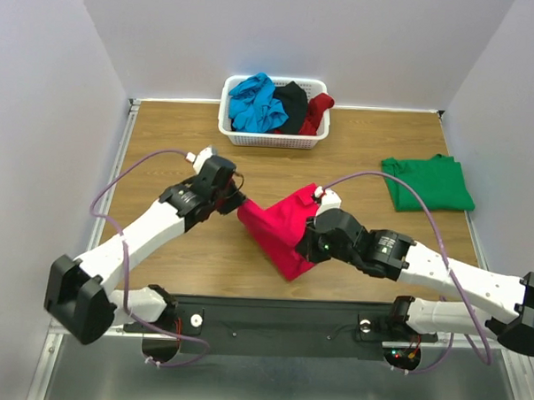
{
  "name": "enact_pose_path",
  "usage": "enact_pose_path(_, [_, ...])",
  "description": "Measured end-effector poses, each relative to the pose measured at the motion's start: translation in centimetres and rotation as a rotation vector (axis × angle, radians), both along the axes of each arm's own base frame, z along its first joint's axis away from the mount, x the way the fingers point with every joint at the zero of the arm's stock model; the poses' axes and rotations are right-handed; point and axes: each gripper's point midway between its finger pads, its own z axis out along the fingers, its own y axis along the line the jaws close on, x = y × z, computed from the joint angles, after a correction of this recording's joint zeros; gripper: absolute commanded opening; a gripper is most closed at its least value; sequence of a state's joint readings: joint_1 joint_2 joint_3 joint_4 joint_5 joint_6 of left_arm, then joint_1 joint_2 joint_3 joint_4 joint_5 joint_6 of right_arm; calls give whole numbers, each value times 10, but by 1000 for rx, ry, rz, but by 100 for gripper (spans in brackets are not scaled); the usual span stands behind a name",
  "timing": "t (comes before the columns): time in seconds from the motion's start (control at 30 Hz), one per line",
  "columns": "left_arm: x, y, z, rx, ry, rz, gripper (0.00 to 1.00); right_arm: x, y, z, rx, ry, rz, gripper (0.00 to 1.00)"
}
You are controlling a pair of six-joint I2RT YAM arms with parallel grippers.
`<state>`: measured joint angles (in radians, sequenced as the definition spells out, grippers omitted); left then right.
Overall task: Fold and stack the t-shirts
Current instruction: Fold the tshirt
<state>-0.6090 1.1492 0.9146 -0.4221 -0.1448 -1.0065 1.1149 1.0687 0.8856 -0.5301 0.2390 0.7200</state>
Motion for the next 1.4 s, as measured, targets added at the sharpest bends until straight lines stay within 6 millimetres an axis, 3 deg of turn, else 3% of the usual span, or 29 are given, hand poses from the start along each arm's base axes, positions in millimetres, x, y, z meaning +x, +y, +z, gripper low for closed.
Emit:
enact_pose_path(0.37, [66,-64,41,-24,-94,-134,0,47,-57,4,-43,-13,-239,0])
enact_pose_path(0.57, [85,-92,42,-21,-98,-196,0,58,-75,5,-48,0,-312,0])
enact_pose_path(0.77, [106,-141,45,-16,-121,-283,0,64,-101,11,-28,13,-406,0])
enact_pose_path(0.87, [114,-166,39,-16,-120,-330,0,64,-109,12,-23,19,-438,0])
enact_pose_path(1.0, [125,-197,15,-12,-88,-389,0,65,-119,2,-39,38,-475,0])
enact_pose_path(1.17, [133,-218,-23,7,-31,-429,0,72,-141,-29,-122,102,-556,1])
enact_pose_path(1.37, [148,-240,-49,11,-14,-449,0,93,-170,-61,-203,173,-637,4])
enact_pose_path(1.4, [150,-241,-52,12,-13,-448,16,97,-173,-67,-213,187,-638,8])
